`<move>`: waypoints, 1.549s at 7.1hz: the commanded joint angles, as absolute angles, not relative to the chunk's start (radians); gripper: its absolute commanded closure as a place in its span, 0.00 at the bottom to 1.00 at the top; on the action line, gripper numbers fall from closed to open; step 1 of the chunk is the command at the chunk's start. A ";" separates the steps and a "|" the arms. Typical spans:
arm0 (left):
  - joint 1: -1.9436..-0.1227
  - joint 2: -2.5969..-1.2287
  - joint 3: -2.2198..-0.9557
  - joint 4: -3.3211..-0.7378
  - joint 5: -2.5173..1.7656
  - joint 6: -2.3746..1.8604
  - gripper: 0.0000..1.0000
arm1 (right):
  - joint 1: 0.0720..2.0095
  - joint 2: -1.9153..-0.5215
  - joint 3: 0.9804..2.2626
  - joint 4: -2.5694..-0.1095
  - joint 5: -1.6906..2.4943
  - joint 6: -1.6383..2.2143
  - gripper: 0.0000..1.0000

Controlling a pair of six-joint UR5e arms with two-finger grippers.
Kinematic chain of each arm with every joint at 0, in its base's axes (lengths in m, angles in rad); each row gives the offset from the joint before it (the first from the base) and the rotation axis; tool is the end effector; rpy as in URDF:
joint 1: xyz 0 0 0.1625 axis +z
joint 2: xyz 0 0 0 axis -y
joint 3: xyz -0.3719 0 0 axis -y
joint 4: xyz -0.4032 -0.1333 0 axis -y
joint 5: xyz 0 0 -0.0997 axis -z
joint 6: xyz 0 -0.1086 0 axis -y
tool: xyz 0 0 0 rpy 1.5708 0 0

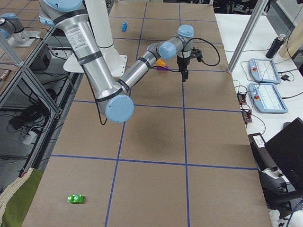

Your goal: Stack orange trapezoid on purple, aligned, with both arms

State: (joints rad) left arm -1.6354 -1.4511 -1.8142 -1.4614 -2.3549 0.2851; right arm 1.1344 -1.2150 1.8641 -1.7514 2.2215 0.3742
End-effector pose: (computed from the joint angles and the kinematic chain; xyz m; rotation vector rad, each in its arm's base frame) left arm -0.0860 -0.4519 0.5574 0.1501 0.7714 0.2147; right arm -0.1834 -0.5530 0.2995 0.1635 -0.7657 -0.2114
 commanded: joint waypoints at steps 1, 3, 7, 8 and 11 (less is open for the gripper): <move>-1.724 -1.387 -1.830 -1.463 -2.422 0.313 0.00 | 1.328 -1.423 1.847 -1.737 2.266 0.116 0.00; -1.724 -1.379 -1.824 -1.462 -2.416 0.299 0.00 | 1.428 -1.541 1.848 -1.736 2.264 -0.053 0.00; -1.724 -1.361 -1.829 -1.462 -2.414 0.307 0.00 | 1.534 -1.825 1.838 -1.573 2.264 -0.106 0.00; -1.724 -1.361 -1.824 -1.462 -2.414 0.307 0.00 | 1.584 -1.838 1.826 -1.557 2.261 -0.115 0.00; -1.723 -1.359 -1.824 -1.462 -2.414 0.305 0.00 | 1.612 -1.798 1.847 -1.569 2.298 -0.118 0.00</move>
